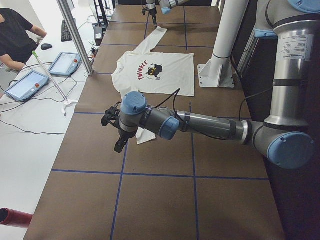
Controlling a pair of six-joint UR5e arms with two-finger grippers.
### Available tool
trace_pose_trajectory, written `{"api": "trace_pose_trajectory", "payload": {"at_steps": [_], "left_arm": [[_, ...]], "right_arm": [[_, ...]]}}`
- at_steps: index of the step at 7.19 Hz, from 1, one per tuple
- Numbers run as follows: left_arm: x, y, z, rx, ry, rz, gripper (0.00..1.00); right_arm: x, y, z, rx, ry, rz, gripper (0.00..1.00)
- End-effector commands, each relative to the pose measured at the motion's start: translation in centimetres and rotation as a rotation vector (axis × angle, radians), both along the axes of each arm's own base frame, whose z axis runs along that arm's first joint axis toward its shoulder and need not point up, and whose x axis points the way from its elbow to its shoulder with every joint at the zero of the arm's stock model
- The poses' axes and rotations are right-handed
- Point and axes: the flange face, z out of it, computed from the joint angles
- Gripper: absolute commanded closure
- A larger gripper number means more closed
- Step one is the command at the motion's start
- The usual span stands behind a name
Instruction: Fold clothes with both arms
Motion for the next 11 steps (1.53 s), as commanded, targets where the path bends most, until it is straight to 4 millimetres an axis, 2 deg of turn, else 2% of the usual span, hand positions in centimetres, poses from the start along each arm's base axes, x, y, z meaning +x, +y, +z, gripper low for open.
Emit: {"api": "trace_pose_trajectory", "payload": {"at_steps": [1, 2, 3, 4, 5, 8, 9, 10, 11], "left_arm": [[0.0, 0.0, -0.3, 0.007, 0.0, 0.0, 0.0], [0.0, 0.1, -0.3, 0.004, -0.001, -0.002, 0.0], [0.0, 0.1, -0.4, 0.006, 0.001, -0.001, 0.0], [0.0, 0.1, -0.4, 0.006, -0.001, -0.002, 0.0], [0.0, 0.1, -0.4, 0.006, 0.001, -0.001, 0.0], [0.0, 0.1, -0.3, 0.004, 0.001, -0.001, 0.0], [0.0, 0.1, -0.2, 0.001, 0.0, -0.001, 0.0], [0.0, 0.1, -0.2, 0.001, 0.0, -0.001, 0.0], [0.0, 0.1, -0.2, 0.0, 0.0, -0.001, 0.0]], "right_arm": [[0.1, 1.0, 0.7, -0.024, -0.015, -0.003, 0.38], [-0.1, 1.0, 0.7, -0.025, -0.016, -0.007, 0.41], [-0.2, 0.9, 0.4, -0.024, -0.03, -0.01, 0.85], [-0.4, 1.0, 0.4, -0.026, -0.03, -0.013, 1.0], [-0.6, 0.8, 0.4, -0.026, -0.032, -0.016, 1.0], [-1.4, 0.5, -3.0, 0.001, -0.087, -0.028, 1.0], [-2.0, -0.1, -5.2, -0.021, -0.084, -0.014, 1.0], [-3.2, -1.1, -9.9, -0.032, -0.091, 0.02, 1.0], [-4.5, -1.7, -13.3, -0.022, -0.102, 0.027, 1.0]]}}
